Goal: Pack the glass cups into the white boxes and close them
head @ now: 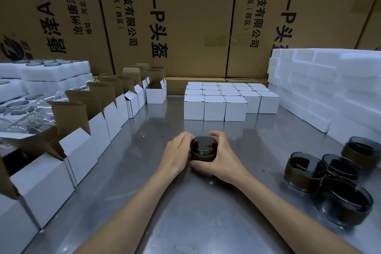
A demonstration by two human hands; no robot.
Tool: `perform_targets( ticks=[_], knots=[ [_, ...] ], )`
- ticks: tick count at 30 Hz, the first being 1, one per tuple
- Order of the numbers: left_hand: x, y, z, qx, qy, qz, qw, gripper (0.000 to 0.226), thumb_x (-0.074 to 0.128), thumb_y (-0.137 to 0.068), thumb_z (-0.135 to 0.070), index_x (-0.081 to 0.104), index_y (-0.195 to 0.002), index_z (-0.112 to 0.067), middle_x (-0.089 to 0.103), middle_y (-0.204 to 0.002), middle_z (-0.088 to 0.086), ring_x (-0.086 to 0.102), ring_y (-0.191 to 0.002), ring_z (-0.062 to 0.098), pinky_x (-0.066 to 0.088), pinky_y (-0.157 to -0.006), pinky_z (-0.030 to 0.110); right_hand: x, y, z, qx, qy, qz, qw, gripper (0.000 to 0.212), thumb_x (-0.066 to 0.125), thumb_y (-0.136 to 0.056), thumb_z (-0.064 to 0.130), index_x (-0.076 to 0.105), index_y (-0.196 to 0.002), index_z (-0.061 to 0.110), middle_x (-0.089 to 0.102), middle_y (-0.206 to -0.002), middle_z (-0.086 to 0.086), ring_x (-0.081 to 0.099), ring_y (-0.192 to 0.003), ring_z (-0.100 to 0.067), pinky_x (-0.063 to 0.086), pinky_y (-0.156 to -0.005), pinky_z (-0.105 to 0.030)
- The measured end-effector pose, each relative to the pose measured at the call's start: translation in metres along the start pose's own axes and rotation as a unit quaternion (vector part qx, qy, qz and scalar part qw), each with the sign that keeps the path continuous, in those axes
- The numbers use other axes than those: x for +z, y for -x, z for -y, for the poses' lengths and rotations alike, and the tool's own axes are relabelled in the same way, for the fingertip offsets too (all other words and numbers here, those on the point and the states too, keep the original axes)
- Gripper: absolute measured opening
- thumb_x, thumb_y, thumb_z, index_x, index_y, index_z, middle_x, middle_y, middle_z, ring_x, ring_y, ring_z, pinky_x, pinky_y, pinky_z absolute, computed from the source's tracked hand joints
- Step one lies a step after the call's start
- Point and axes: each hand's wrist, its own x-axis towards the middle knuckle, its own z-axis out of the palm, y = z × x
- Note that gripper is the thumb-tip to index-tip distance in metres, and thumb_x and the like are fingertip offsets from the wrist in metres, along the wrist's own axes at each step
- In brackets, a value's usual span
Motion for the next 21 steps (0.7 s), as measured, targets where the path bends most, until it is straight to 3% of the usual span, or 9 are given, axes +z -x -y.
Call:
perform_targets(
  ticks=[2, 5, 8, 10, 14, 18, 21],
  knots=[
    [0.0, -0.004, 0.001, -0.012, 0.002, -0.02, 1.0, 0.034, 0.038, -0.097, -0.018, 0.062, -0.072, -0.018, 0.065, -0.075, -0.006, 0.058, -0.075, 0.011, 0.045, -0.071, 0.025, -0.002, 0.0, 0.002, 0.017, -0.078, 0.008, 0.997, 0.088, 0.071, -0.057, 0.067, 0.031, -0.128, 0.035, 0.05, -0.124, 0.007, 0.054, -0.112, -0.01, 0.045, -0.097, -0.032],
    [-0.005, -0.014, 0.008, -0.036, 0.047, -0.057, 0.997, 0.03, 0.044, -0.096, -0.019, 0.066, -0.076, -0.016, 0.066, -0.075, -0.008, 0.06, -0.072, 0.004, 0.046, -0.07, 0.019, -0.005, -0.002, 0.004, 0.026, -0.213, -0.027, 0.976, 0.058, 0.066, -0.068, 0.069, 0.047, -0.11, 0.036, 0.059, -0.106, 0.009, 0.057, -0.097, -0.002, 0.041, -0.078, -0.009],
    [-0.015, -0.035, 0.019, -0.036, 0.009, -0.085, 0.996, 0.02, 0.051, -0.093, -0.017, 0.066, -0.079, -0.02, 0.064, -0.084, -0.012, 0.056, -0.08, 0.003, 0.038, -0.065, 0.008, -0.005, -0.014, -0.001, 0.065, -0.274, -0.095, 0.955, 0.033, 0.053, -0.086, 0.057, 0.057, -0.092, 0.025, 0.064, -0.092, 0.005, 0.06, -0.087, -0.006, 0.043, -0.077, -0.018],
    [-0.023, -0.055, 0.028, -0.031, -0.035, -0.091, 0.995, 0.015, 0.052, -0.092, -0.015, 0.065, -0.086, -0.02, 0.063, -0.092, -0.007, 0.055, -0.085, 0.008, 0.036, -0.068, 0.013, -0.006, -0.026, -0.002, 0.101, -0.292, -0.123, 0.943, 0.03, 0.049, -0.095, 0.044, 0.061, -0.085, 0.019, 0.063, -0.08, 0.001, 0.06, -0.075, -0.012, 0.046, -0.07, -0.027],
    [-0.033, -0.104, 0.051, -0.029, -0.152, -0.077, 0.985, 0.017, 0.052, -0.091, -0.013, 0.065, -0.102, -0.016, 0.057, -0.116, 0.005, 0.054, -0.105, 0.02, 0.04, -0.089, 0.026, -0.005, -0.055, -0.008, 0.11, -0.254, -0.137, 0.951, 0.034, 0.049, -0.097, 0.034, 0.064, -0.074, 0.014, 0.06, -0.063, 0.002, 0.053, -0.05, -0.006, 0.042, -0.047, -0.016],
    [-0.04, -0.152, 0.068, -0.008, -0.257, -0.052, 0.965, 0.03, 0.049, -0.095, -0.019, 0.058, -0.123, -0.013, 0.048, -0.132, 0.007, 0.048, -0.12, 0.024, 0.04, -0.101, 0.036, 0.002, -0.067, -0.02, 0.085, -0.178, -0.142, 0.97, 0.033, 0.054, -0.094, 0.03, 0.066, -0.066, 0.017, 0.061, -0.052, 0.005, 0.054, -0.048, -0.002, 0.04, -0.046, -0.011],
    [-0.049, -0.188, 0.078, 0.016, -0.399, -0.03, 0.916, 0.039, 0.046, -0.097, -0.026, 0.051, -0.134, -0.015, 0.04, -0.144, 0.008, 0.041, -0.13, 0.027, 0.033, -0.106, 0.039, 0.004, -0.068, -0.026, 0.077, -0.131, -0.142, 0.978, 0.033, 0.054, -0.094, 0.029, 0.066, -0.064, 0.019, 0.063, -0.053, 0.009, 0.053, -0.046, 0.002, 0.04, -0.051, -0.017]
  ],
)
